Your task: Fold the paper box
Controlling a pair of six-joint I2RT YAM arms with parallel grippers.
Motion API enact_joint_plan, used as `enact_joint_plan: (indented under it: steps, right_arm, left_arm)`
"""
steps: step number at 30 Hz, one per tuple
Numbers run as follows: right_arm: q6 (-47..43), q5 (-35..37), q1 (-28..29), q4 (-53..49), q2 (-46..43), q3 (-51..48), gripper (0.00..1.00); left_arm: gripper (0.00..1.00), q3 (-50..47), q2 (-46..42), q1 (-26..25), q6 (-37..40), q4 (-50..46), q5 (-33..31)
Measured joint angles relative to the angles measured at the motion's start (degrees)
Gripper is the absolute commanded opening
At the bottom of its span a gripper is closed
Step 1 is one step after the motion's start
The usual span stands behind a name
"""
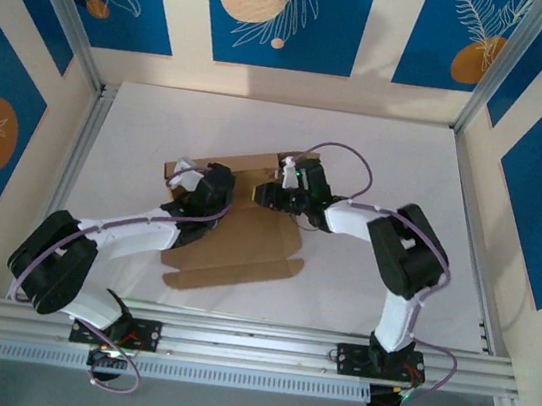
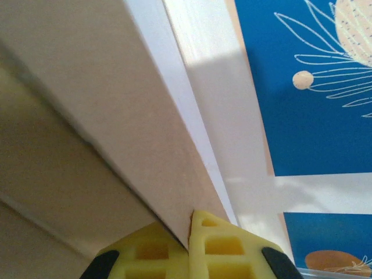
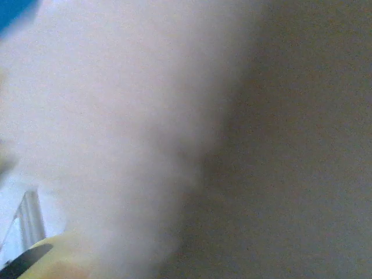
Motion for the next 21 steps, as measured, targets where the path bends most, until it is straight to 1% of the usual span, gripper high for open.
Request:
enact_joint_plan:
  steps: [5,7,9,11,13,17,19,21]
  right_arm:
    - [-6.4,-5.9,-0.8,-5.2,-11.6,0.2,0.42]
    - [-7.7,-6.9,-2.1,-7.6,-14.3,0.2,0.42]
    - [-8.3,-6.1,-4.0,-10.0,-16.2,0.2,0.4]
    - [-8.2,-2.7,-6.5,-13.6,-17.2,1.0,0.37]
    - [-7.3,2.5,-9.4,-17.8,-16.7,3.2,0.35]
    - [-3.5,13.4,-15.8,-24.6,-13.4,8.1,0.35]
    - [-1.9,16.3,-18.4,-25.6,-11.4,8.5,0.35]
    - [-1.4,17.7,-20.8,-26.1,-8.6,8.5,0.35]
  left_arm:
    - [0.0,0.3,0.0,0.2,0.1,-0.9,0.9]
    - [0.0,0.3,0.0,0.2,0.1,-0.9,1.4]
    - [0.0,0.3,0.2,0.2,0.1,-0.8,1.9]
    - [0.0,0.3,0.5,0.2,0.3,0.0,2.6]
    - [0.0,0.3,0.8,0.2,0.9,0.6,3.1]
    - [0.0,0.3,0.9,0.2,1.9,1.9,4.4]
    - [0.0,0.3,0.9,0.2,2.4,2.5,5.0]
    - [0.0,0.2,0.9,0.2,2.8,3.0,5.7]
